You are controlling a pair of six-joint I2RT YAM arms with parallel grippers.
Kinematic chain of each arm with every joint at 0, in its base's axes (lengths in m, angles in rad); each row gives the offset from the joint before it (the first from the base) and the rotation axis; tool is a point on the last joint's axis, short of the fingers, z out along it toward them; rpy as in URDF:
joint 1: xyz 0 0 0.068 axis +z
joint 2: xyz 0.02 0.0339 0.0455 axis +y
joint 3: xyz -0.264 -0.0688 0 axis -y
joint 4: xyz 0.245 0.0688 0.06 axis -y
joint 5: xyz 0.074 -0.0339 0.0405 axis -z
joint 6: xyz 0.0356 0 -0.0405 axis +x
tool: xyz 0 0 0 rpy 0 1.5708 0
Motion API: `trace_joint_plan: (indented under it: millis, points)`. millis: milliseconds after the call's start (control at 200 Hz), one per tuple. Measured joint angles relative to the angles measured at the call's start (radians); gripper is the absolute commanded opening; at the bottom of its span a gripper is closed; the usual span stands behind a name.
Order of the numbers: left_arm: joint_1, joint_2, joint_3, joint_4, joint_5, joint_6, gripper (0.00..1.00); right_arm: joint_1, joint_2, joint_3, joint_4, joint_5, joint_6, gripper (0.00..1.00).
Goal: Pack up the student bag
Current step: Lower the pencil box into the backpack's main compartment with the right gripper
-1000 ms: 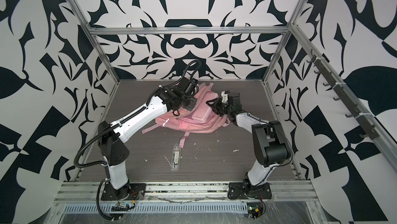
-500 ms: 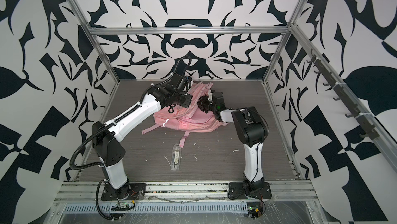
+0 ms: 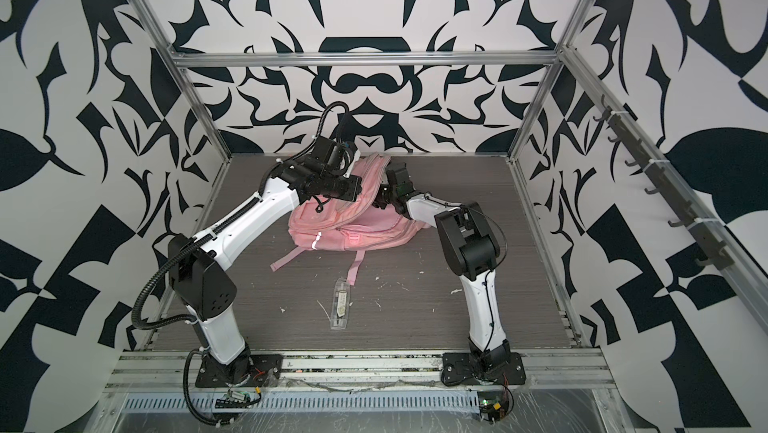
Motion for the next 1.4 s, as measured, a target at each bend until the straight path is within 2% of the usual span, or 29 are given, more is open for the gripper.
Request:
trace_joint_plan:
  millis: [190,295,445,630,850,1060,1405]
  points:
    - [0.01,0.0,0.0,0.001,0.014,-0.011,0.0,0.0,-0.001,0.071,-0.164,0.011,-0.112,0.58]
    - [0.013,-0.001,-0.01,0.009,0.022,-0.016,0.0,-0.001,-0.002,0.081,-0.212,0.017,-0.148,0.55]
    - [0.014,-0.001,-0.017,0.015,0.035,-0.021,0.0,0.001,-0.002,0.081,-0.253,0.022,-0.172,0.46]
    - [0.016,-0.001,-0.018,0.016,0.04,-0.023,0.0,0.001,-0.001,0.087,-0.274,0.032,-0.18,0.46]
    - [0.016,-0.002,-0.034,0.031,0.053,-0.027,0.0,0.014,0.014,0.097,-0.274,0.068,-0.18,0.44]
    - [0.018,-0.002,-0.037,0.031,0.057,-0.031,0.0,0.037,0.038,0.103,-0.246,0.108,-0.185,0.48]
    - [0.018,-0.004,-0.055,0.044,0.063,-0.031,0.0,0.048,0.03,-0.02,-0.034,0.129,-0.159,0.5]
